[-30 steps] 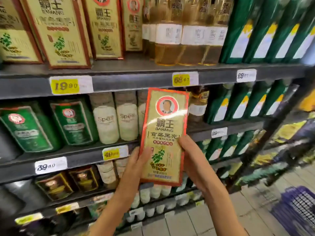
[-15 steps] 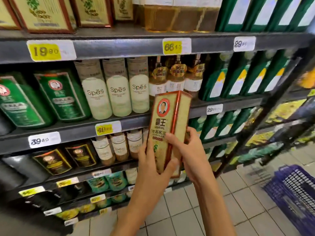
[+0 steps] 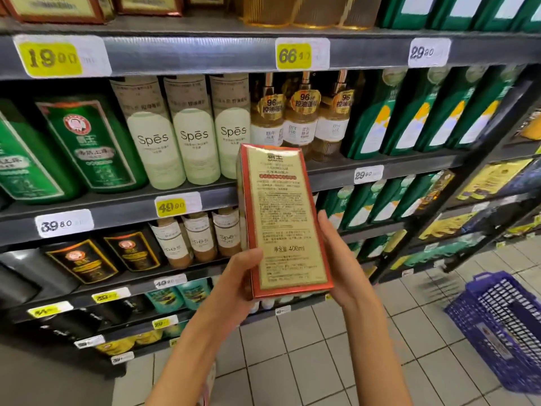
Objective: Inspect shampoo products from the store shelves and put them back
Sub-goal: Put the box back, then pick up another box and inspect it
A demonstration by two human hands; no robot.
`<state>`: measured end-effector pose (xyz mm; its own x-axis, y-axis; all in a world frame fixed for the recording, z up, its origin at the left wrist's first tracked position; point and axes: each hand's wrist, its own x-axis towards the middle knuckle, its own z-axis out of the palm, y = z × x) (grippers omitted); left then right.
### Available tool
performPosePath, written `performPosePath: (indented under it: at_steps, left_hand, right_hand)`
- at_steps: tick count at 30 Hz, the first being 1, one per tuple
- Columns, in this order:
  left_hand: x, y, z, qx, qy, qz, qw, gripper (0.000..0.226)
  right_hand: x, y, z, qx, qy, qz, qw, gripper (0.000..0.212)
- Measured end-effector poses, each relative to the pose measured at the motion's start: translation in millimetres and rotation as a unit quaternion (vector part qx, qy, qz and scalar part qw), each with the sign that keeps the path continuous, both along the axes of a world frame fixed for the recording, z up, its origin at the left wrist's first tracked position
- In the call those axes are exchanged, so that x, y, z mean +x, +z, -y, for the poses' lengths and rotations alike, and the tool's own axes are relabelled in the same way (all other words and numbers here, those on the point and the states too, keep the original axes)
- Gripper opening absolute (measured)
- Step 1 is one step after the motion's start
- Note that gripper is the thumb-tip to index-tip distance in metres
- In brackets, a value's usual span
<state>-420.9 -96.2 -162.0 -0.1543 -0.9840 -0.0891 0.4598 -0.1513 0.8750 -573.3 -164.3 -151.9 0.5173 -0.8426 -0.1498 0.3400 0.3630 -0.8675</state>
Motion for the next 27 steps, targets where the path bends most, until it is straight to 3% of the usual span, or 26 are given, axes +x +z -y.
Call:
performPosePath:
  at_steps: [2, 6, 9, 11, 13, 16, 18, 20, 23, 25, 27]
  left_hand:
    - [1.1, -1.9, -1.7, 0.028, -0.010, -0.038, 0.999, 0.065]
    - [13.1, -0.5, -6.9, 0.029, -0.034, 0.050, 0.998, 0.088]
    - [18.7, -4.7, -5.7, 0.042, 0.040, 0.120, 0.991, 0.051]
    - [15.4, -7.6, -6.9, 0.008, 0.128, 0.263, 0.956, 0.035]
    - [4.2, -5.5, -9.9, -0.059, 0.158, 0.383, 0.908, 0.044]
    - [-11.4, -7.5, -9.2, -0.058, 0.163, 0.408, 0.896, 0.087]
    - [-11.8, -5.2, -2.9, -0.007, 0.185, 0.372, 0.910, 0.096]
    - [-6.6, -4.2, -0.8, 0.005, 0.204, 0.307, 0.929, 0.074]
    - [9.0, -6.4, -7.3, 0.008, 0.171, 0.139, 0.975, 0.074]
    - [18.7, -5.3, -13.4, 0.014, 0.103, 0.016, 0.994, 0.073]
    - [22.9, -2.4, -16.8, 0.008, 0.046, -0.050, 0.998, 0.063]
  right_hand:
    - [7.0, 1.0, -4.2, 0.061, 0.016, 0.091, 0.994, 0.053]
    - [14.1, -4.3, -8.9, 0.071, 0.018, 0.070, 0.995, 0.053]
    - [20.7, -2.2, -10.2, 0.025, -0.025, 0.022, 0.999, 0.045]
    - [28.6, 2.3, -10.6, -0.029, -0.084, -0.037, 0.995, 0.029]
    - [36.4, 4.5, -12.5, -0.061, -0.136, -0.092, 0.985, 0.029]
    - [44.9, 4.5, -16.3, -0.077, -0.143, -0.111, 0.980, 0.039]
    - [51.6, 3.7, -20.7, -0.085, -0.127, -0.113, 0.982, 0.033]
    - [56.3, 3.4, -23.3, -0.106, -0.117, -0.131, 0.979, 0.026]
    - [57.0, 2.9, -20.3, -0.143, -0.110, -0.169, 0.969, 0.029]
    - [52.2, 1.5, -16.0, -0.106, -0.082, -0.177, 0.975, 0.049]
    - [47.5, -0.6, -16.6, -0.007, -0.011, -0.087, 0.996, 0.058]
